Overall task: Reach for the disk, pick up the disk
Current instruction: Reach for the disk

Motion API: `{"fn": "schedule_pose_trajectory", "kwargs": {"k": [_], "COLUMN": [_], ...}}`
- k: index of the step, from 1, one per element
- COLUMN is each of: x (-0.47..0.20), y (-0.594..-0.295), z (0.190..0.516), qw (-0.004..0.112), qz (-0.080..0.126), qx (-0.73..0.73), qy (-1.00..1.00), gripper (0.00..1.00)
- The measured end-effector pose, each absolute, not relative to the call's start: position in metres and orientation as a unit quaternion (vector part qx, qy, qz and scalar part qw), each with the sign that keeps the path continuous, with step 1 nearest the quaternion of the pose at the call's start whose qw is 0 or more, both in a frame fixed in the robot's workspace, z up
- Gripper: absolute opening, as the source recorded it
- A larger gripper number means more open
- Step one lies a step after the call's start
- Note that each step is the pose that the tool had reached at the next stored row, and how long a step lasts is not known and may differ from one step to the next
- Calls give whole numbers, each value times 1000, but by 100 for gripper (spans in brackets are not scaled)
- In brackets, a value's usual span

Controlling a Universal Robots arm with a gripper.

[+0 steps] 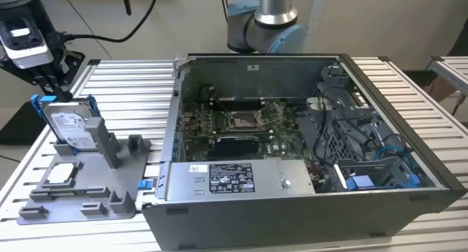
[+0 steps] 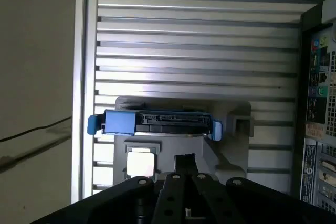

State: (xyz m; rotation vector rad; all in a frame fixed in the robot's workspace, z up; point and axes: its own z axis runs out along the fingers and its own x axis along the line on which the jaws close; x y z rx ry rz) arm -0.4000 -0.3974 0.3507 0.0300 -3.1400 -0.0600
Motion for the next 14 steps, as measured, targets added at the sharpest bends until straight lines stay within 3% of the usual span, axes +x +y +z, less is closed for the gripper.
{"fn": "schedule_pose_trajectory", "kwargs": {"k": [9,14], "x": [-404,-425], "y": [-365,-364], "z": [350,350], "qw": [0,0], "qz": [-19,-19], "qx": [10,10], "qy": [-1000,-1000], "gripper": [0,0]}}
